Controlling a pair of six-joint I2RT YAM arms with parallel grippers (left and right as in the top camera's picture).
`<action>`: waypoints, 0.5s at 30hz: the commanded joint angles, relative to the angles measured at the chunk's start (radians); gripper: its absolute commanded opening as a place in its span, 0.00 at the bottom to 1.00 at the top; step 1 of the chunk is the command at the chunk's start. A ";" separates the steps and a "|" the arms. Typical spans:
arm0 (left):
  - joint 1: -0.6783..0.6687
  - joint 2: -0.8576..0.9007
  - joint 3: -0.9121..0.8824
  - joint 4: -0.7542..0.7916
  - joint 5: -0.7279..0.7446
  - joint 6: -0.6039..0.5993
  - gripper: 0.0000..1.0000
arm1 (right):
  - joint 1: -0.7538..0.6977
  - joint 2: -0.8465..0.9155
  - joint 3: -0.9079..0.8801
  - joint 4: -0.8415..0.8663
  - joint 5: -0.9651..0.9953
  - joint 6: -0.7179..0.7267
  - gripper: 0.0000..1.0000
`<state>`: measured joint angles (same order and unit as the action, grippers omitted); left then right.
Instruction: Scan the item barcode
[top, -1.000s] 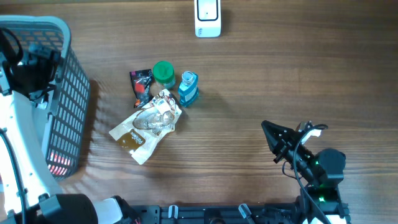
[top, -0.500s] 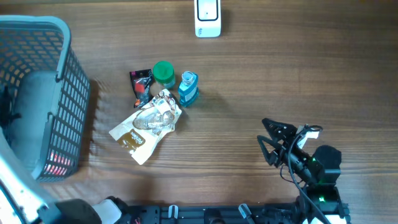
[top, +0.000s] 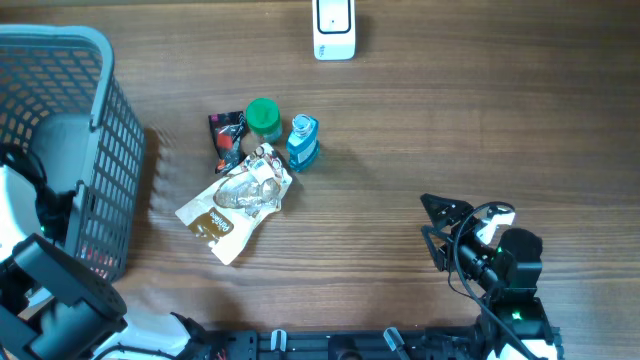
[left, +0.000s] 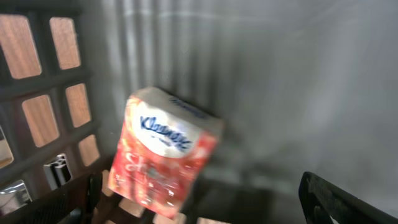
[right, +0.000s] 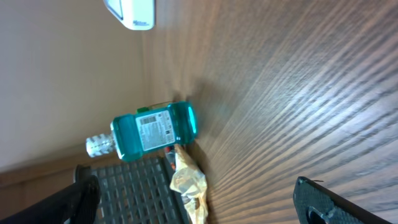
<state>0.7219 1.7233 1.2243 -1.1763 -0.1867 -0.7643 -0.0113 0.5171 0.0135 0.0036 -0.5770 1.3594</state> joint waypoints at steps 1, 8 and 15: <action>0.006 -0.003 -0.027 -0.008 -0.081 0.001 1.00 | 0.000 0.043 0.005 0.003 0.024 -0.025 1.00; 0.006 -0.002 -0.028 0.026 -0.164 0.002 1.00 | 0.000 0.132 0.005 0.005 0.039 -0.025 1.00; 0.004 0.027 -0.097 0.135 -0.163 0.001 1.00 | 0.000 0.142 0.005 0.006 0.064 -0.025 1.00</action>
<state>0.7219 1.7309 1.1851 -1.0725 -0.3290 -0.7639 -0.0113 0.6567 0.0135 0.0044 -0.5365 1.3560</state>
